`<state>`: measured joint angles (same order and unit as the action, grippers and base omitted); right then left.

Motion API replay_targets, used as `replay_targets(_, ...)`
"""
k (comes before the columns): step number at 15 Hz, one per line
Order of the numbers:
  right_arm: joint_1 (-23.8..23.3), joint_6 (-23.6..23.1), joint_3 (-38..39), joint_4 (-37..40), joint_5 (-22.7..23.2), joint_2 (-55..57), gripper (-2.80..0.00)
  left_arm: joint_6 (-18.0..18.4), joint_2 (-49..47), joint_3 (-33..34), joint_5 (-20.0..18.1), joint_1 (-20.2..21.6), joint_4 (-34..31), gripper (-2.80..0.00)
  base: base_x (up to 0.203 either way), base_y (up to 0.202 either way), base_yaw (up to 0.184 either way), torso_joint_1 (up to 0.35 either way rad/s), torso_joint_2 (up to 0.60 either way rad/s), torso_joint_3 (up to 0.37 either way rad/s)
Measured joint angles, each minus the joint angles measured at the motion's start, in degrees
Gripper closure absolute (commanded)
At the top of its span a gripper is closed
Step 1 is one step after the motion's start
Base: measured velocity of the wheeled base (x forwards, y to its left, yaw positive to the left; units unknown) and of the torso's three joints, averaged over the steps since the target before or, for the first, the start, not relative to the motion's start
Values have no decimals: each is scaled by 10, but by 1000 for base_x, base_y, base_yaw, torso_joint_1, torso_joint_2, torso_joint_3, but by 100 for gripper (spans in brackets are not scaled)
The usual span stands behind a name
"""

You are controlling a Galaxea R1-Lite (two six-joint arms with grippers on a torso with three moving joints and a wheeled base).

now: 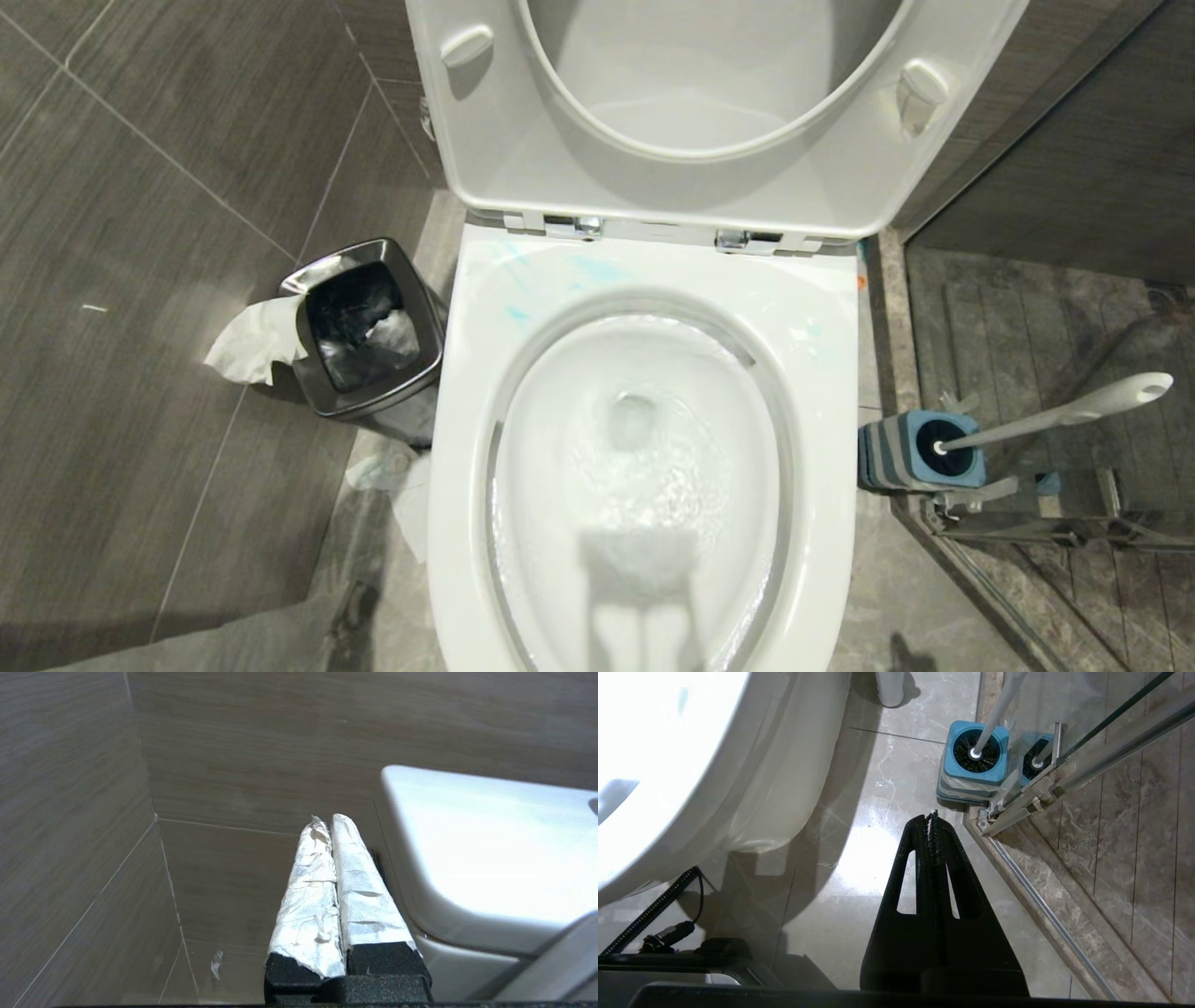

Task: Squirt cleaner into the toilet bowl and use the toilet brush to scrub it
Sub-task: Flush the toilet

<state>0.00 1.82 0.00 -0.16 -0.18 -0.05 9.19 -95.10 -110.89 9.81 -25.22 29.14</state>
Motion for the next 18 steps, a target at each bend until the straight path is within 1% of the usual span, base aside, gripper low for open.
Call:
replay_targets(3, 0, 0, 0, 0, 0, 0, 0, -5, 40, 0, -9, 0, -106, 0, 0, 0, 0, 0, 0, 0)
replay_targets(4, 0, 0, 0, 0, 0, 0, 0, -13, 57, -1, -24, 1, -158, 0, 0, 0, 0, 0, 0, 0)
replay_targets(5, 0, 0, 0, 0, 0, 0, 0, -28, 76, -1, -50, 5, -216, 0, 0, 0, 0, 0, 0, 0)
replay_targets(6, 0, 0, 0, 0, 0, 0, 0, -50, 93, -2, -85, 10, -273, 0, 0, 0, 0, 0, 0, 0)
replay_targets(7, 0, 0, 0, 0, 0, 0, 0, -76, 109, -2, -132, 20, -328, 0, 0, 0, 0, 0, 0, 0)
replay_targets(8, 0, 0, 0, 0, 0, 0, 0, -95, 121, -2, -178, 41, -373, 0, 0, 0, 0, 0, 0, 0)
replay_targets(9, 0, 0, 0, 0, 0, 0, 0, -103, 128, -2, -218, 66, -403, 0, 0, 0, 0, 0, 0, 0)
replay_targets(10, 0, 0, 0, 0, 0, 0, 0, -107, 134, -2, -261, 92, -422, 0, 0, 0, 0, 0, 0, 0)
replay_targets(12, 0, 0, 0, 0, 0, 0, 0, -114, 139, -2, -324, 124, -429, 0, 0, 0, 0, 0, 0, 0)
replay_targets(13, 0, 0, 0, 0, 0, 0, 0, -115, 139, -1, -331, 130, -429, 0, 0, 0, 0, 0, 0, 0)
replay_targets(15, 0, 0, 0, 0, 0, 0, 0, -114, 137, 0, -333, 140, -430, 0, 0, 0, 0, 0, 0, 0)
replay_targets(18, 0, 0, 0, 0, 0, 0, 0, -114, 134, 12, -336, 144, -456, 0, 0, 0, 0, 0, 0, 0)
